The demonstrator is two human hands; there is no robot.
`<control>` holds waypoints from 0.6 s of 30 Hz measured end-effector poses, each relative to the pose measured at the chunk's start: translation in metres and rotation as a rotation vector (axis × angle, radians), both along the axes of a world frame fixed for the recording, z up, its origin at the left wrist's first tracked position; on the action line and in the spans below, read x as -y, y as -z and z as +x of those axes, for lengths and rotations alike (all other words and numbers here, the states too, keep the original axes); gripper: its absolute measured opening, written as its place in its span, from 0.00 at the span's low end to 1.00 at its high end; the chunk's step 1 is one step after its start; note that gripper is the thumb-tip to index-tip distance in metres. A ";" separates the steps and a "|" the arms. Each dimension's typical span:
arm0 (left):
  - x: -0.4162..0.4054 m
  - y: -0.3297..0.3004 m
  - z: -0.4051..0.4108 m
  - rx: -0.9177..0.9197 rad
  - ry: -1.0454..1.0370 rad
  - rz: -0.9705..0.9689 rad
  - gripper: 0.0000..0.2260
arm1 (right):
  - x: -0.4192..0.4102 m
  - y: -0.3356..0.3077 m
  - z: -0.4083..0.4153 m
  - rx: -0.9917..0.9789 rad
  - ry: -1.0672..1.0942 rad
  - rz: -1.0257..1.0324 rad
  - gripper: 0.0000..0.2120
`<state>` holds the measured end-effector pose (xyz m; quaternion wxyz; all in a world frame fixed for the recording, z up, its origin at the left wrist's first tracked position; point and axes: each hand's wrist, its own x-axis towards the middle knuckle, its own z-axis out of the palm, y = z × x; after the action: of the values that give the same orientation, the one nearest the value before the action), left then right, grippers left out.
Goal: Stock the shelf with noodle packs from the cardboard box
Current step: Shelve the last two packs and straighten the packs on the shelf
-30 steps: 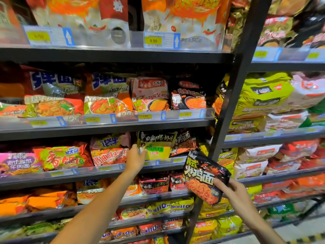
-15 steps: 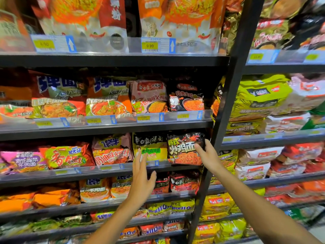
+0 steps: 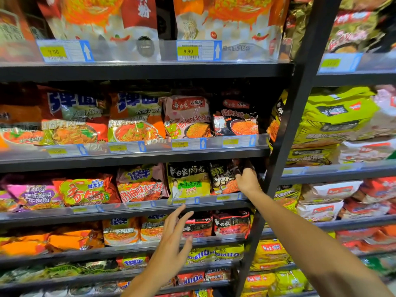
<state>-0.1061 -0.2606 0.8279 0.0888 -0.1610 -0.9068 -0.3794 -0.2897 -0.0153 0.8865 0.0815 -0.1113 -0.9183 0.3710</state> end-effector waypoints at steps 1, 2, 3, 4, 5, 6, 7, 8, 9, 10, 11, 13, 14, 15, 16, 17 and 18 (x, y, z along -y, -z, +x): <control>-0.001 -0.001 -0.003 -0.002 0.007 -0.020 0.26 | 0.003 0.005 0.002 -0.003 0.002 0.025 0.19; -0.002 -0.001 -0.008 -0.008 0.012 -0.049 0.26 | 0.007 0.010 0.006 -0.034 0.005 0.043 0.18; -0.004 -0.002 -0.014 -0.027 0.017 -0.088 0.26 | 0.011 0.015 0.010 -0.079 0.012 0.061 0.15; -0.006 -0.002 -0.022 -0.058 0.021 -0.134 0.27 | 0.015 0.020 0.013 -0.135 0.034 0.078 0.11; -0.008 -0.003 -0.031 -0.087 0.026 -0.181 0.27 | 0.017 0.025 0.018 -0.185 0.050 0.090 0.08; -0.011 -0.003 -0.040 -0.099 0.026 -0.223 0.27 | 0.018 0.029 0.023 -0.223 0.052 0.104 0.11; -0.014 -0.003 -0.050 -0.099 0.020 -0.260 0.27 | 0.019 0.036 0.028 -0.256 0.030 0.119 0.18; -0.016 -0.003 -0.061 -0.100 0.010 -0.297 0.27 | 0.019 0.042 0.035 -0.298 -0.012 0.135 0.23; -0.019 -0.004 -0.072 -0.112 -0.001 -0.343 0.27 | 0.018 0.048 0.043 -0.352 -0.063 0.165 0.27; -0.021 -0.004 -0.083 -0.129 -0.014 -0.394 0.28 | 0.018 0.054 0.050 -0.401 -0.123 0.201 0.29; -0.022 -0.003 -0.092 -0.145 -0.032 -0.446 0.28 | 0.017 0.060 0.057 -0.437 -0.188 0.241 0.30; -0.023 -0.002 -0.106 -0.133 -0.077 -0.535 0.29 | 0.017 0.072 0.065 -0.436 -0.297 0.340 0.29; -0.023 0.001 -0.112 -0.115 -0.102 -0.573 0.29 | 0.017 0.077 0.066 -0.402 -0.326 0.391 0.28; -0.022 0.004 -0.116 -0.106 -0.124 -0.604 0.29 | 0.018 0.081 0.065 -0.360 -0.331 0.443 0.27; -0.021 0.007 -0.120 -0.109 -0.138 -0.623 0.30 | 0.018 0.084 0.063 -0.315 -0.324 0.494 0.27; -0.020 0.009 -0.122 -0.116 -0.146 -0.632 0.30 | 0.018 0.086 0.060 -0.275 -0.320 0.537 0.27; -0.019 0.010 -0.125 -0.116 -0.149 -0.637 0.30 | 0.019 0.086 0.057 -0.239 -0.316 0.561 0.27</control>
<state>-0.2308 -0.2414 0.8180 0.1129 -0.1353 -0.9826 -0.0595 -0.2327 -0.0343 0.8008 0.1572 0.1034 -0.9745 0.1223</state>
